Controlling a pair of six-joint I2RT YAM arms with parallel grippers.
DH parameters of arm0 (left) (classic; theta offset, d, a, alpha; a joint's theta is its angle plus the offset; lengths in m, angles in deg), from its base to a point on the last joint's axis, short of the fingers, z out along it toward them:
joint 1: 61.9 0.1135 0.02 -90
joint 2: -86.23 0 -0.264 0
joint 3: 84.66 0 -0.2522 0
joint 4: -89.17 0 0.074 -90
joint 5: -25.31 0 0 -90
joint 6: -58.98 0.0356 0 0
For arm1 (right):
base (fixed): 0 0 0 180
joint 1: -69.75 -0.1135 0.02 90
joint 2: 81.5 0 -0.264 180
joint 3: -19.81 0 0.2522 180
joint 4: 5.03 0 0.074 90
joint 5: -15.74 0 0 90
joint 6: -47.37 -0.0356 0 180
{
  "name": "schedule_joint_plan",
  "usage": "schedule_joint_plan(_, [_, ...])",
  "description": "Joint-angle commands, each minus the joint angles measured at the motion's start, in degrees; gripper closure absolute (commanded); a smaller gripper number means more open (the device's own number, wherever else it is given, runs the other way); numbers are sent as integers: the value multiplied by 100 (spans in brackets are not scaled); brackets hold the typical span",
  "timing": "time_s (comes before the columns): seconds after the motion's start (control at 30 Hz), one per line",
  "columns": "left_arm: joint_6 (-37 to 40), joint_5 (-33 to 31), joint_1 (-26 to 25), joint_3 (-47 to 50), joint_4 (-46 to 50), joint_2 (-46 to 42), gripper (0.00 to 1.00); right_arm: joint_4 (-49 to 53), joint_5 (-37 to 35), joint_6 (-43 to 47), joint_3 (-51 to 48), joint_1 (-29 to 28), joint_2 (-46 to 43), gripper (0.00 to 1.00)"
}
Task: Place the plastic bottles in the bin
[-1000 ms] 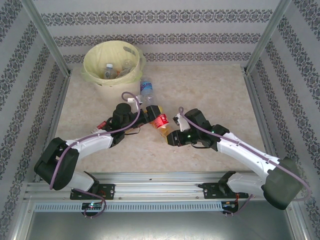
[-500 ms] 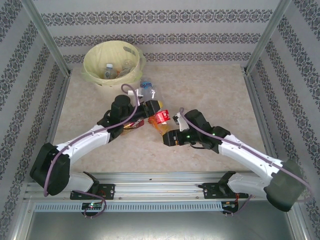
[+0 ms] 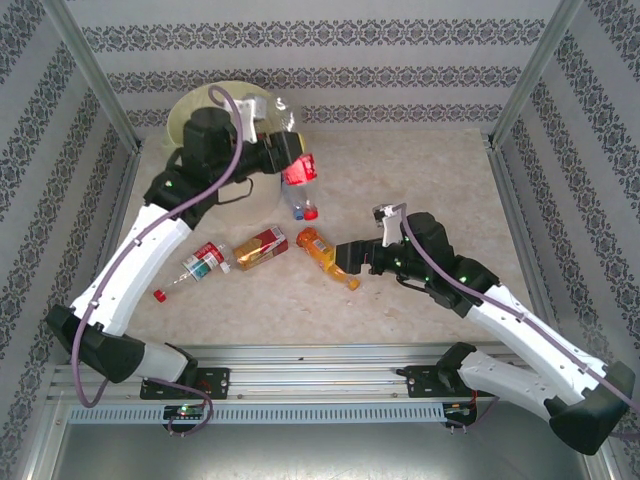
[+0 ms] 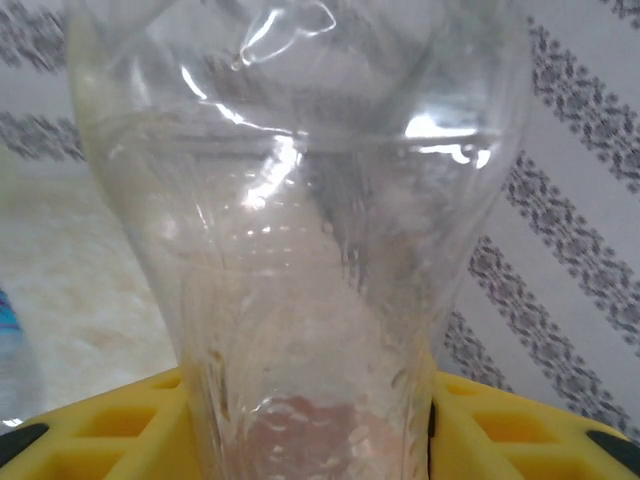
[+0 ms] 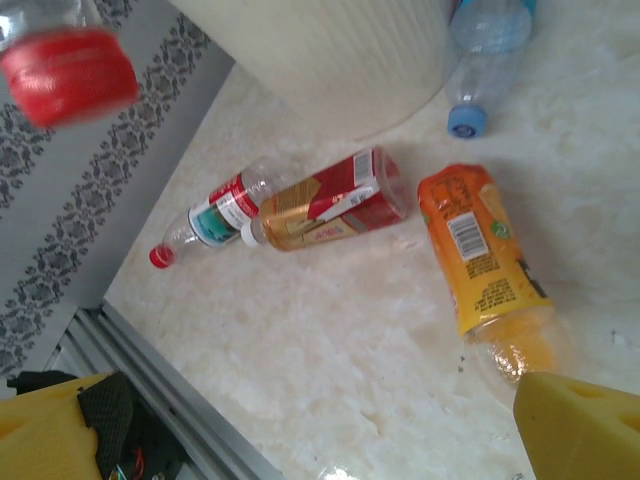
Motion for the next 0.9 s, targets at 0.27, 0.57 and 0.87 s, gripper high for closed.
schedule_joint_plan(0.27, [442,-651,1348,-1702,599,1012,47,426,-486,-43,336,45,-406,2])
schedule_joint_plan(0.57, [-438,-457,2334,-2142,-130,1511,47,427,-480,-83,284,37,-360,2])
schedule_joint_plan(0.87, [-109,-486,2568,-1727,-608,1752,46,516,-612,-164,255,25,-400,2])
